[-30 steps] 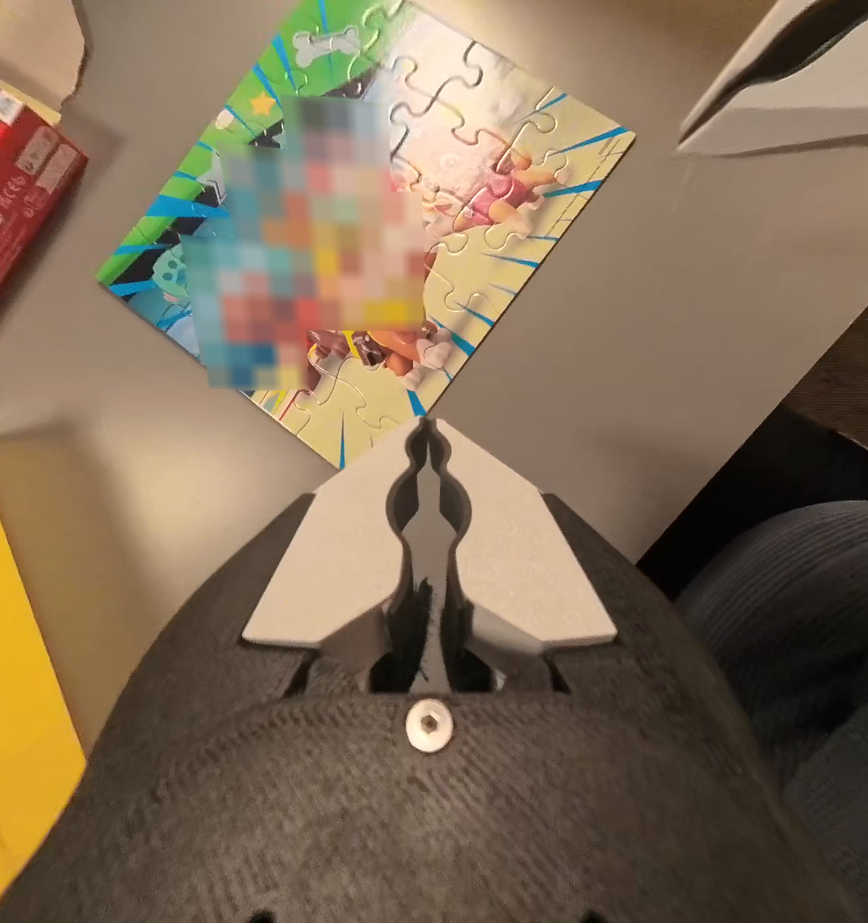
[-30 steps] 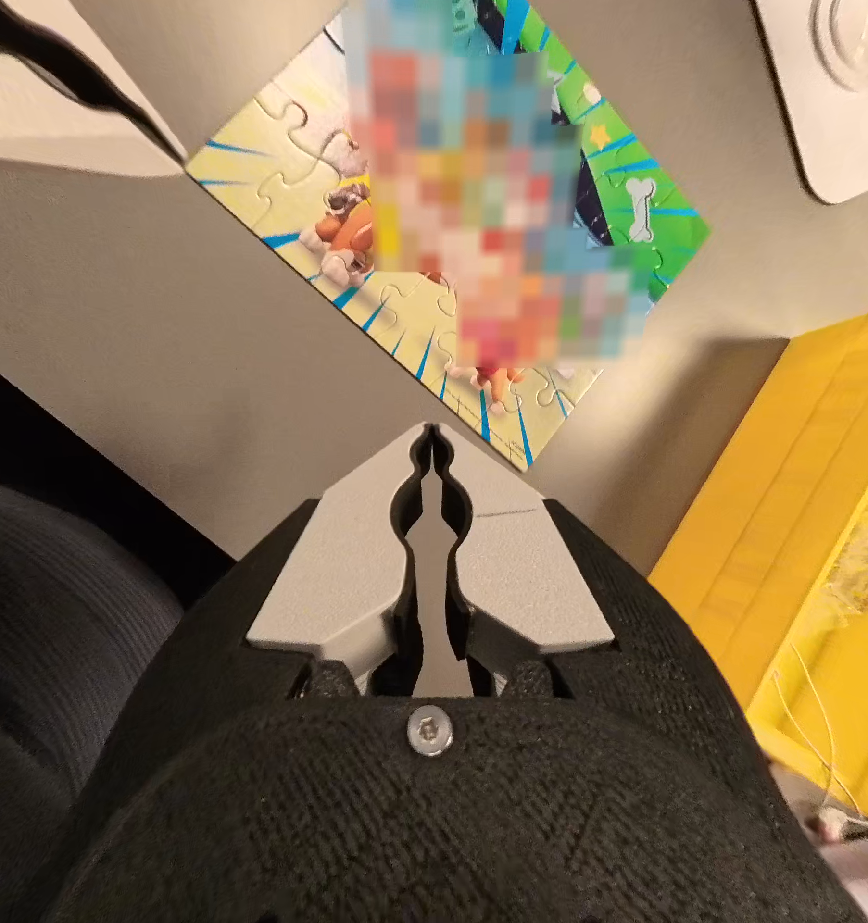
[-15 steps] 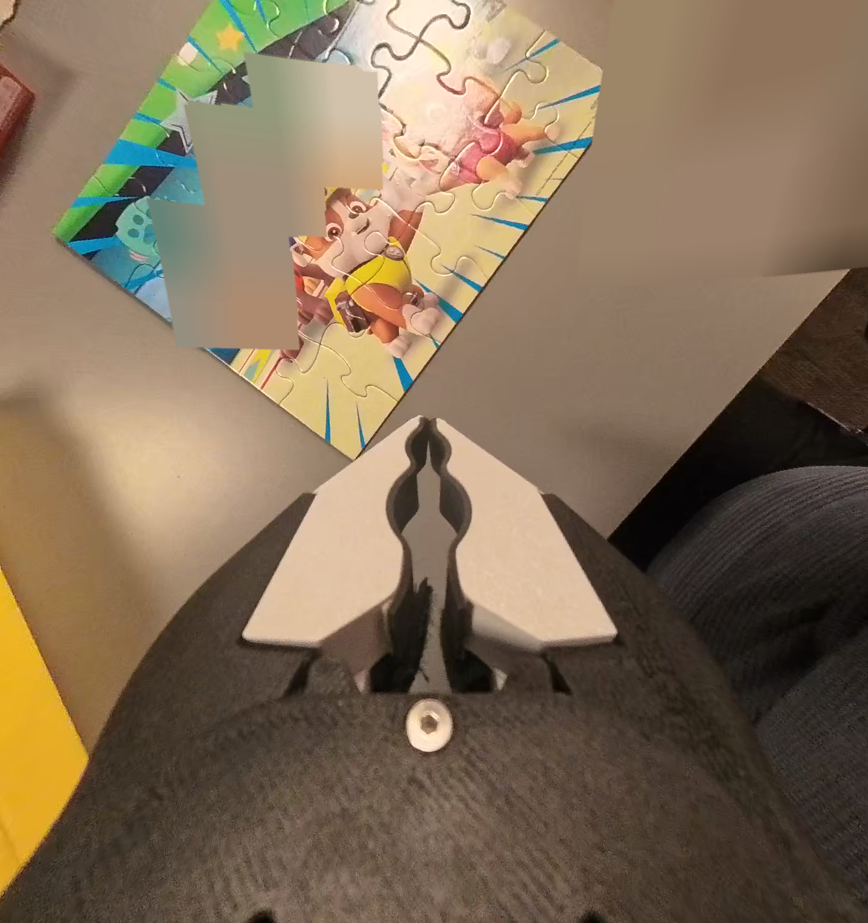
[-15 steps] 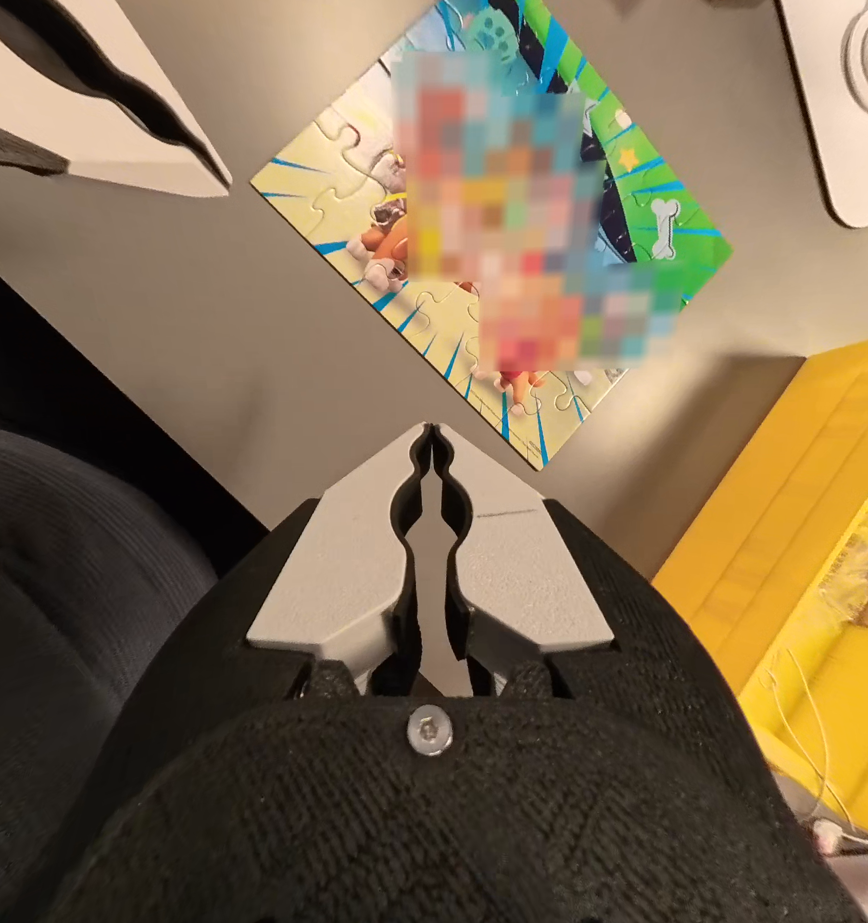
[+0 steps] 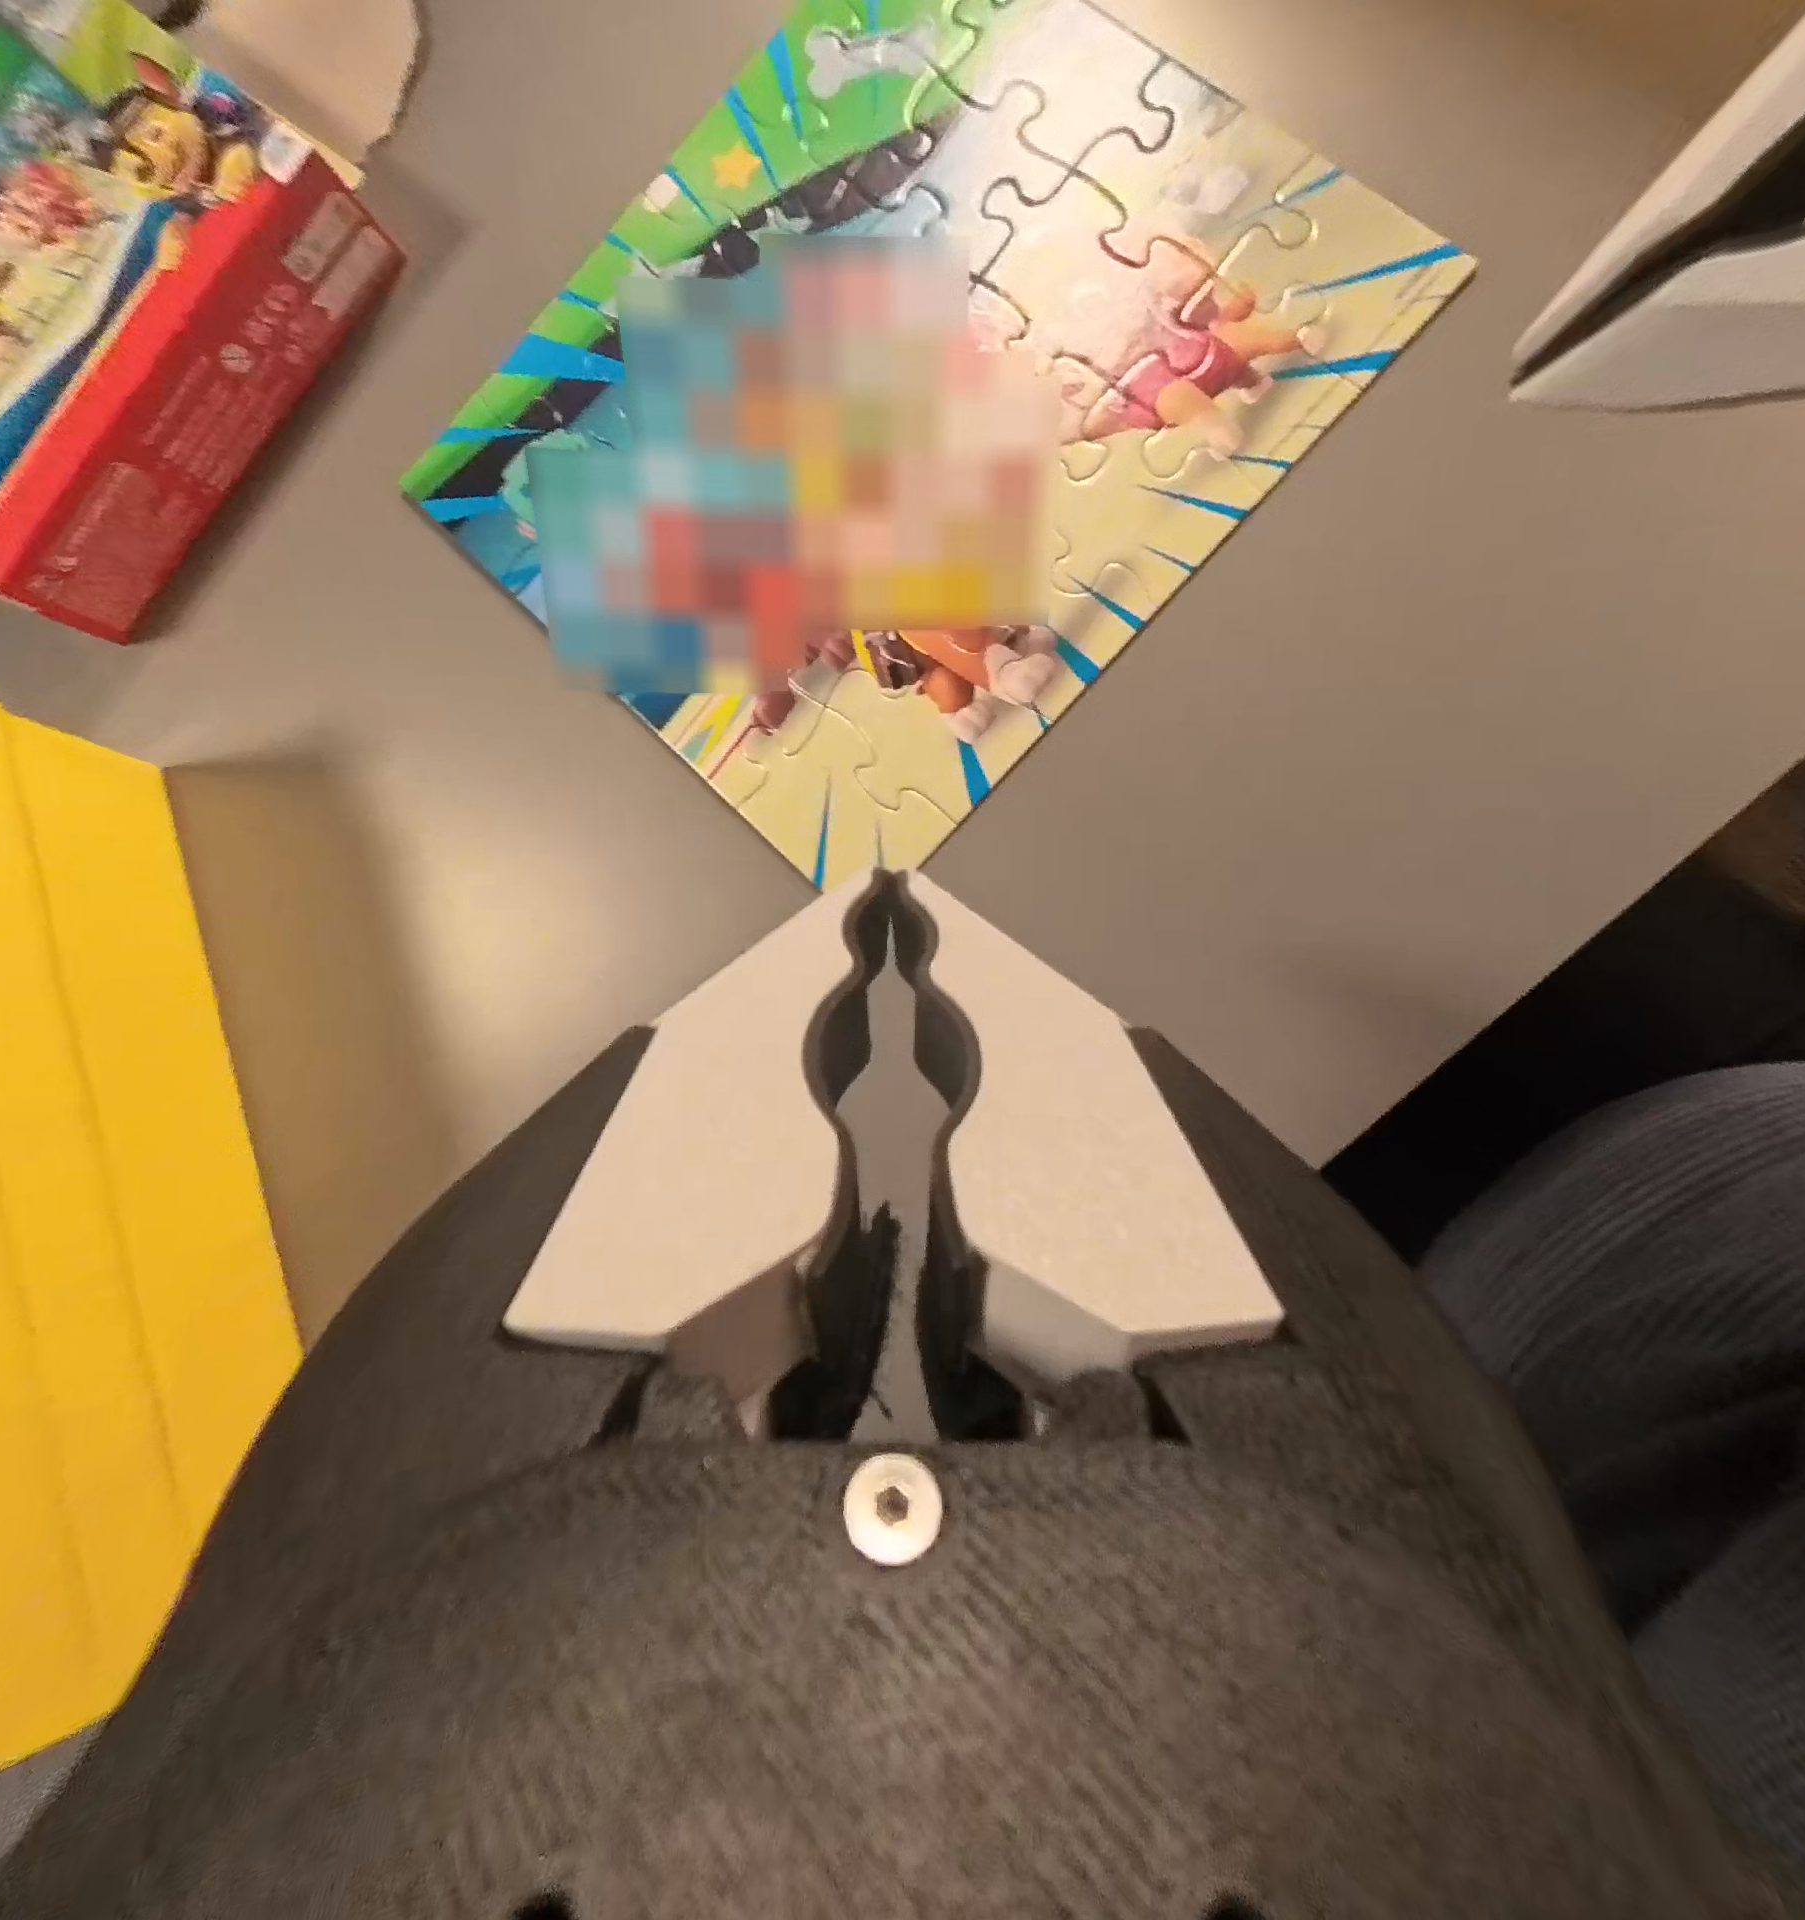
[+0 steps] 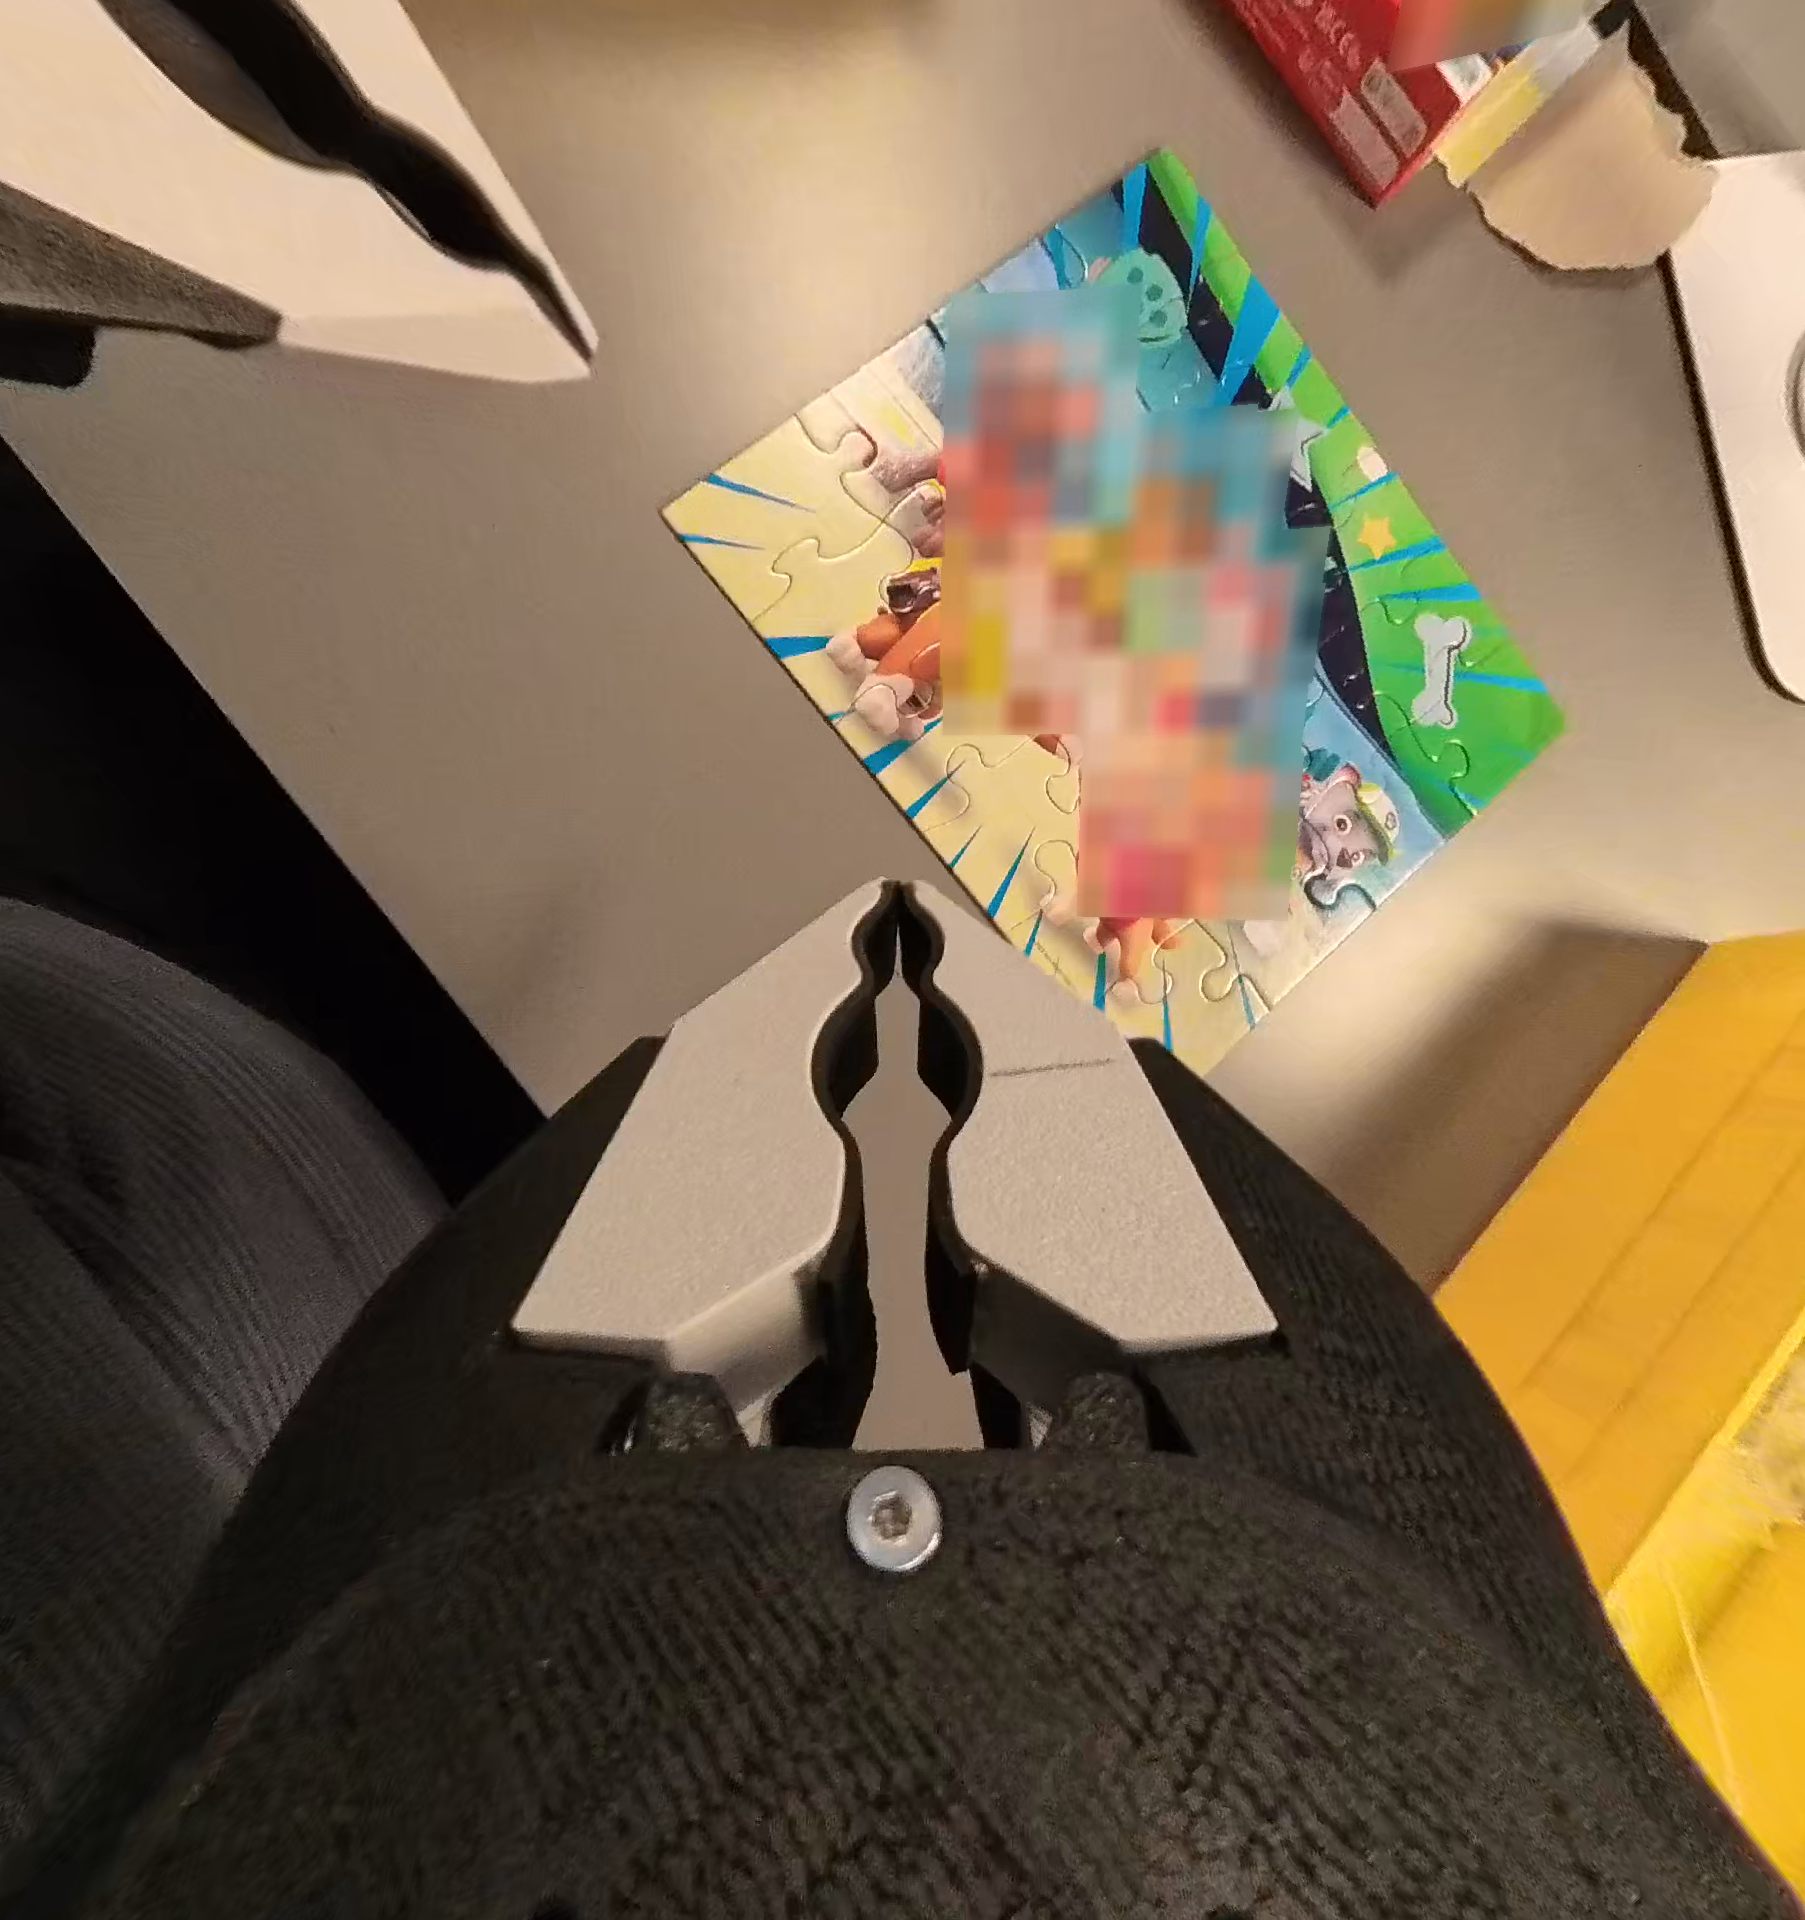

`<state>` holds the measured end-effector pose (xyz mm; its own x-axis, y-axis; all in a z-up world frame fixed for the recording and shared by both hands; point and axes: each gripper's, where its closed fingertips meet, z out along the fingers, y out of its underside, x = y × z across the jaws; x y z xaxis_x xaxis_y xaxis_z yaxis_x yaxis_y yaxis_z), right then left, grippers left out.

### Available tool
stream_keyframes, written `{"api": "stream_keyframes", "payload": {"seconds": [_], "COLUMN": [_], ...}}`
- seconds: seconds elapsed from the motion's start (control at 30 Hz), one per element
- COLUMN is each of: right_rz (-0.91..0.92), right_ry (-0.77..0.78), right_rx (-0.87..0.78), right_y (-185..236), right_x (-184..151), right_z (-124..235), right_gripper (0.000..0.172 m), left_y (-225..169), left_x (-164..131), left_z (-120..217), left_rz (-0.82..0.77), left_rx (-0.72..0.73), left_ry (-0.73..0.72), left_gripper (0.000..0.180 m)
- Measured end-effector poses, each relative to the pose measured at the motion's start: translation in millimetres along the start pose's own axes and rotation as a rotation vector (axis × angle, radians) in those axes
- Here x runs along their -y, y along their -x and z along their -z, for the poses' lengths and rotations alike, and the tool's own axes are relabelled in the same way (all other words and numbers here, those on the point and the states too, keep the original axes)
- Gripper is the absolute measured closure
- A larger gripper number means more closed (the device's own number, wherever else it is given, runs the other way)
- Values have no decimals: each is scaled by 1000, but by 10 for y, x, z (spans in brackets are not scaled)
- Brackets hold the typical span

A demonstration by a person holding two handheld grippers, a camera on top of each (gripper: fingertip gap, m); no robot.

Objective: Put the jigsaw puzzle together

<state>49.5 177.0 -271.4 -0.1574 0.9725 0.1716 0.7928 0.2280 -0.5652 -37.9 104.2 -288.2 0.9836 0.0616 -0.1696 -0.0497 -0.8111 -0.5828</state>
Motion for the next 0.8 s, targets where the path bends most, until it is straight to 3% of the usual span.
{"api": "stream_keyframes", "payload": {"seconds": [0.2,0.8], "right_rz": [31,9], "right_ry": [-4,-22], "right_rx": [15,10], "right_y": [-4,-103], "right_x": [65,41], "right_z": [-88,-201], "right_gripper": [172,172], "left_y": [252,233], "left_x": [29,50], "left_z": [47,-22], "left_rz": [0,-9], "left_rx": [157,136], "left_ry": [-32,-50], "left_gripper": [180,180]}}
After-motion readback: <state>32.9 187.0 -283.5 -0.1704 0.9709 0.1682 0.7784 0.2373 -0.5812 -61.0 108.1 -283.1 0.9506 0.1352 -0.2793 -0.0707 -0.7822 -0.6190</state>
